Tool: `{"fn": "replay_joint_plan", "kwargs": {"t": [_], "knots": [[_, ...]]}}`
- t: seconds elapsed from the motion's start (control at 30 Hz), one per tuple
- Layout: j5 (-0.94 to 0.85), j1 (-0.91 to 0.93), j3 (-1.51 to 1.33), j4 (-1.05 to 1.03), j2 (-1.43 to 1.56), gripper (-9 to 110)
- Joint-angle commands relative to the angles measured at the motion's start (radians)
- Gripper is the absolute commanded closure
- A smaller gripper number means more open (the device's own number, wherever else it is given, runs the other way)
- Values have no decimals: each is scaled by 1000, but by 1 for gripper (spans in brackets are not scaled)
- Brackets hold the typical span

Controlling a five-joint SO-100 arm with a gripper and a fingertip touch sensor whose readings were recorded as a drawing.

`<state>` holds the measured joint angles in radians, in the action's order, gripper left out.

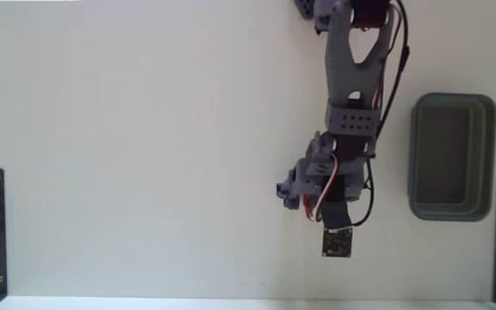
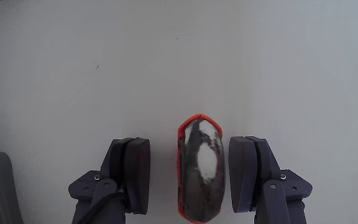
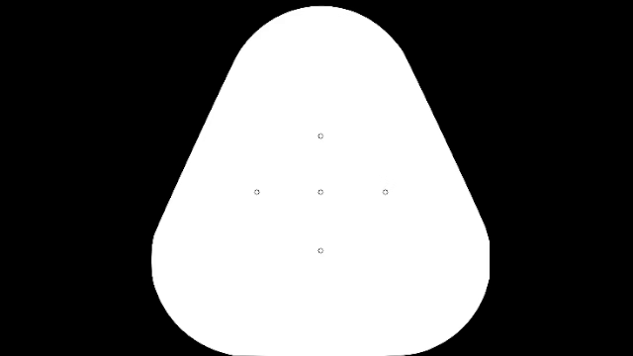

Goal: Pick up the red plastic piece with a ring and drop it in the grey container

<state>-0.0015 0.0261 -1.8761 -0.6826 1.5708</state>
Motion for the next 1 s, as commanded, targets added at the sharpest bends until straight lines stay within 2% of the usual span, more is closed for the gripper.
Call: {"fn": "replay_joint_plan", "kwargs": {"t": [0.0,0.97], "knots": [[2,10,8,4,26,27],[2,10,8,4,26,35]]}}
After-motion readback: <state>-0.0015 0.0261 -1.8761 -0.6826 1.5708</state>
